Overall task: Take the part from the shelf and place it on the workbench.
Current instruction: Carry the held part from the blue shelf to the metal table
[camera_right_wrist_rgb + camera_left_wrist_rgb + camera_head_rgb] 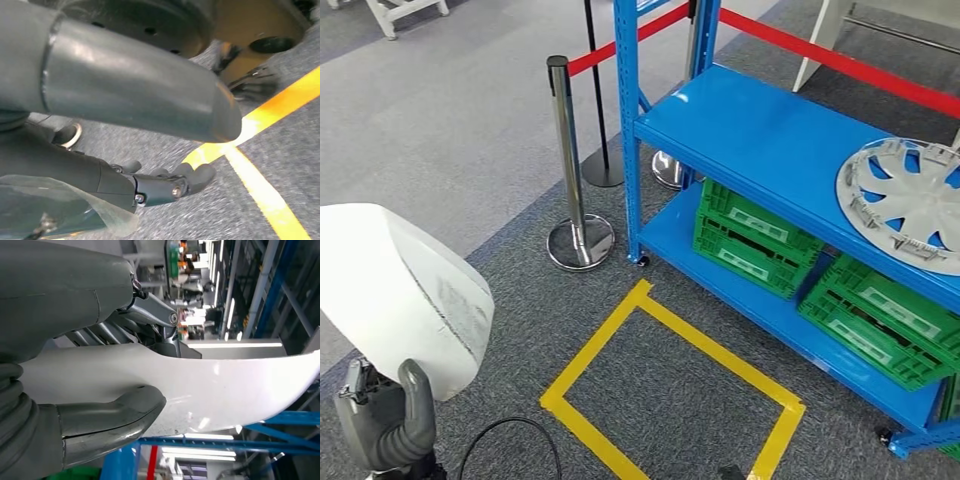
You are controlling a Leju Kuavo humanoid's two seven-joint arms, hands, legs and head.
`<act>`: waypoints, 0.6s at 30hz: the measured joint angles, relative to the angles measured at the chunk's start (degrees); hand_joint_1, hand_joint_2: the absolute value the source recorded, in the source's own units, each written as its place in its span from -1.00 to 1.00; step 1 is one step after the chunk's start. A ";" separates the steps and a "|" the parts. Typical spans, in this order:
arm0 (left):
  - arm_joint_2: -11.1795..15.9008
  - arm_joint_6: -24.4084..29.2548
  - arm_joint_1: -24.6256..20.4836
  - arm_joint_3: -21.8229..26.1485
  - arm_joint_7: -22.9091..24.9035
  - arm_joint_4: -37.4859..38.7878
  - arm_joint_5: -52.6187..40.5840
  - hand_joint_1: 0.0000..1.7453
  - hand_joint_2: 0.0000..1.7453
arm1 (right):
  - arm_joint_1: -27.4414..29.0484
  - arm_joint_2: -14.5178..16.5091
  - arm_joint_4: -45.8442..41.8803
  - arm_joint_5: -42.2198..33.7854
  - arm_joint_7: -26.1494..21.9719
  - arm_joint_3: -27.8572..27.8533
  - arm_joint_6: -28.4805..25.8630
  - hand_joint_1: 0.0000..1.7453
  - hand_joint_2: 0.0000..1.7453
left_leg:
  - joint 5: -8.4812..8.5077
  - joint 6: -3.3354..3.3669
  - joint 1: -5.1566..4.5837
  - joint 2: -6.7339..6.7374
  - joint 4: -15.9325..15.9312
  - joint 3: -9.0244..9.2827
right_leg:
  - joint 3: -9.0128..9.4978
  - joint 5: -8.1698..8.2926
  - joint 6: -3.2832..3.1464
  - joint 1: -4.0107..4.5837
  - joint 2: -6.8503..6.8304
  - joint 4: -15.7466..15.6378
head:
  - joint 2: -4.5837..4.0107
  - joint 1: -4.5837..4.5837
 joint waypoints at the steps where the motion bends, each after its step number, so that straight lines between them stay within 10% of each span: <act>1: -0.03 0.29 0.07 -0.07 -0.01 -0.01 -0.30 1.00 1.00 | -0.02 0.04 0.00 0.14 0.13 0.14 0.01 -1.00 -1.00 | -0.08 -0.32 0.01 0.06 0.22 -0.24 | 0.06 0.15 -0.28 -0.03 -0.75 -0.12 | 0.00 -0.02; 5: -0.03 0.71 -0.14 -0.31 -0.03 -0.04 -0.69 1.00 1.00 | 0.11 0.15 0.00 0.39 0.22 0.59 0.08 -1.00 -1.00 | -5.58 -1.56 0.01 5.54 10.11 -4.77 | 0.22 0.39 -1.13 -0.12 -4.22 -0.46 | 0.00 -0.85; 8: -0.01 0.75 -0.05 -0.39 -0.05 -0.04 -0.71 1.00 1.00 | 0.22 0.07 0.00 0.40 0.34 0.61 0.09 -1.00 -1.00 | -6.89 -1.90 0.46 6.62 16.17 -7.33 | 0.28 0.17 -1.27 0.05 -6.98 -0.42 | 0.00 -0.86; 11: 0.00 0.80 -0.05 -0.41 -0.04 -0.04 -0.70 1.00 1.00 | -0.03 0.06 0.00 0.43 0.36 0.67 0.09 -1.00 -1.00 | -1.67 -1.35 0.24 8.67 6.17 -2.05 | 0.79 -0.21 -1.11 0.14 -9.06 -0.47 | 0.00 -0.85; 14: -0.03 0.84 -0.14 -0.55 -0.04 -0.08 -0.72 1.00 1.00 | -0.17 0.08 0.00 0.48 0.36 0.85 0.10 -1.00 -1.00 | -0.65 -0.44 -0.61 10.63 0.06 0.75 | 1.09 -0.57 -0.35 0.46 -10.83 -0.59 | 0.00 -0.91; 16: -0.02 1.01 0.01 -0.61 -0.05 -0.11 -0.75 1.00 1.00 | -0.37 0.08 0.00 0.56 0.36 1.00 0.21 -1.00 -1.00 | -0.41 0.17 -0.57 9.51 -0.42 0.63 | 1.22 -0.79 0.30 0.47 -11.58 -0.73 | 0.00 -0.86; 18: -0.01 1.23 0.12 -0.62 -0.06 -0.13 -0.81 1.00 1.00 | -0.52 0.07 0.00 0.71 0.33 1.08 0.36 -1.00 -1.00 | 0.00 0.85 -0.25 8.31 -1.05 0.77 | 0.41 -2.49 0.74 0.33 -9.16 1.25 | 0.00 -0.64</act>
